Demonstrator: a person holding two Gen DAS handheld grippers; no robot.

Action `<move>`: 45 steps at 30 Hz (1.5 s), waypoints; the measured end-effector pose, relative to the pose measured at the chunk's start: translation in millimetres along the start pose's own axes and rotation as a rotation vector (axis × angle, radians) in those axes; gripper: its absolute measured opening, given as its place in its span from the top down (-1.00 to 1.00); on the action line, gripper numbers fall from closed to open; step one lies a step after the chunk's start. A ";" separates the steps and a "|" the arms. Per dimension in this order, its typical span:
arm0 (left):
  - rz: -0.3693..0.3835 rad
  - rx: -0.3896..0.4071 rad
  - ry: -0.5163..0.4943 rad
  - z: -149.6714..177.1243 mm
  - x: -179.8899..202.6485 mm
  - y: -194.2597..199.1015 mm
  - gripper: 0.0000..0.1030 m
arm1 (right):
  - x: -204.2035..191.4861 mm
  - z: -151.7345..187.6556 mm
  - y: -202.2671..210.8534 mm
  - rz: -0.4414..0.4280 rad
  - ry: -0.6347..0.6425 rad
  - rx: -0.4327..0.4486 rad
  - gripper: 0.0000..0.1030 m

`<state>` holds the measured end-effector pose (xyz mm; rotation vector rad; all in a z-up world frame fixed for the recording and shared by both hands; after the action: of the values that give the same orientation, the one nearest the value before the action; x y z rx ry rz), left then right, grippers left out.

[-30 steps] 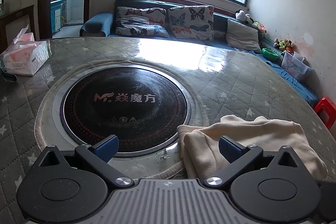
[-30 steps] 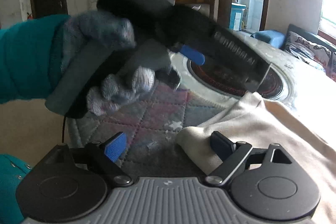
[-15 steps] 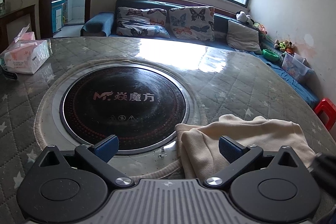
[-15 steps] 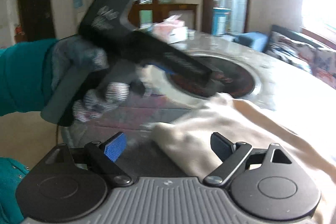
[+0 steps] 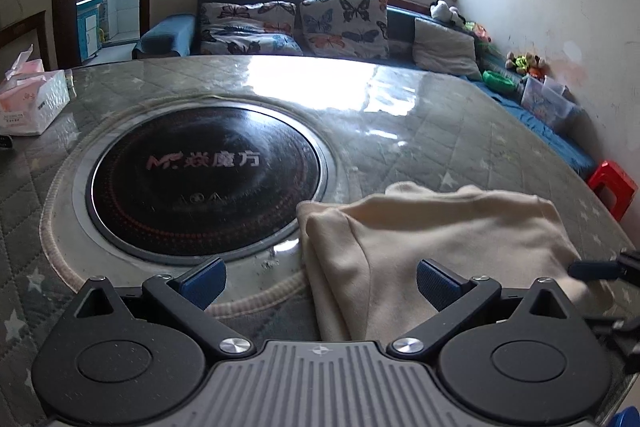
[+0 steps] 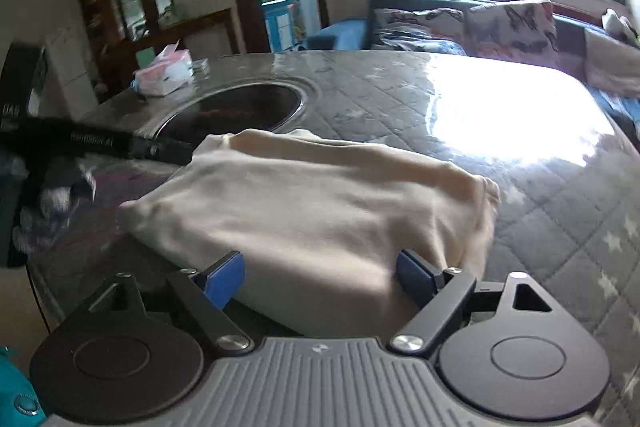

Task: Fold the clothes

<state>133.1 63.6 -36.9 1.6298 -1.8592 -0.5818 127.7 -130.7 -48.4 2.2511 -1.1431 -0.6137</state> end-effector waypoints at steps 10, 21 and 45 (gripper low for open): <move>-0.021 -0.034 -0.013 8.5 -3.6 -10.5 -1.00 | 20.5 -13.4 -9.9 0.019 -0.029 -0.001 -0.64; -0.025 -0.058 -0.006 11.6 -6.1 -17.6 -1.00 | 40.3 -44.7 -36.0 0.046 -0.042 0.005 -0.64; -0.044 -0.025 0.042 -0.2 -20.5 -6.9 -0.99 | -108.5 -24.0 -25.4 -0.094 0.518 -0.039 -0.54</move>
<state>139.8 82.8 -44.4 1.6583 -1.7830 -0.5829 98.8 -22.0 -30.2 2.2504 -0.7615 -0.0681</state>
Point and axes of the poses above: each gripper's, at about its wrist camera, not at the fingertips, and y roughly against the way its jaws point, x to its right, z to its underside, the point moved 6 cm from there along -y, roughly the way its jaws point, and after that the axes turned 1 degree about -x, right-handed, at the moved point
